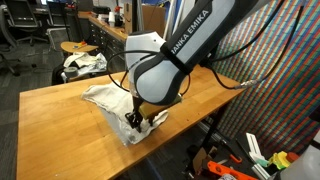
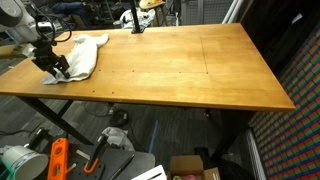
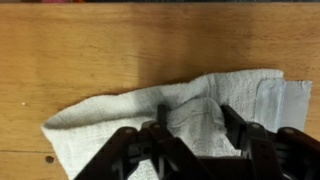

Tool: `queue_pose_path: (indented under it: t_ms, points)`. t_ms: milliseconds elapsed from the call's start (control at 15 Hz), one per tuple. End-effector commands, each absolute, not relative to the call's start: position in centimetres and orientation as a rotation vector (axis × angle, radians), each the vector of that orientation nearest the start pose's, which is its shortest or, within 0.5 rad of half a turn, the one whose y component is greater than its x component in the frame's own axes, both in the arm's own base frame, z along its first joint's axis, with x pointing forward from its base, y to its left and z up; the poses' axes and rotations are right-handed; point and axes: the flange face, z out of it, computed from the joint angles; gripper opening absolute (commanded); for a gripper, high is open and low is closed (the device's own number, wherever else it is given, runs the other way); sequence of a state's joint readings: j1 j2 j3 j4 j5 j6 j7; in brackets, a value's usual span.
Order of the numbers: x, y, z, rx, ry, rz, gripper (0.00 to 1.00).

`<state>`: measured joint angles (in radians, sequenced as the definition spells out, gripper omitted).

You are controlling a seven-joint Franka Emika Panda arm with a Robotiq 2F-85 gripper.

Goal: Fold the towel on the table.

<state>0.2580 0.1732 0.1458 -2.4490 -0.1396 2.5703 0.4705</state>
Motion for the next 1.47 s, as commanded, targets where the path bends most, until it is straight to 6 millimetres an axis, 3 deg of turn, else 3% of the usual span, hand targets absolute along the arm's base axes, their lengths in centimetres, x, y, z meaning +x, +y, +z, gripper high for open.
queue_pose_path:
  t_ms: [0,67,333,600,733,1200,1400]
  points:
    - [43.7,19.3,23.3,-3.196,-0.098,0.041,0.27]
    - [43.8,19.4,23.4,-3.195,-0.094,0.033,0.18]
    - [44.0,19.3,23.6,-3.194,-0.084,0.014,0.11]
    - [44.2,19.3,23.7,-3.195,-0.067,0.01,0.22]
    - [44.3,19.2,23.8,-3.196,-0.056,0.02,0.45]
    - [43.9,19.3,24.3,-3.177,-0.042,0.01,0.95]
    - [43.8,19.4,24.5,-3.173,-0.038,0.011,1.0]
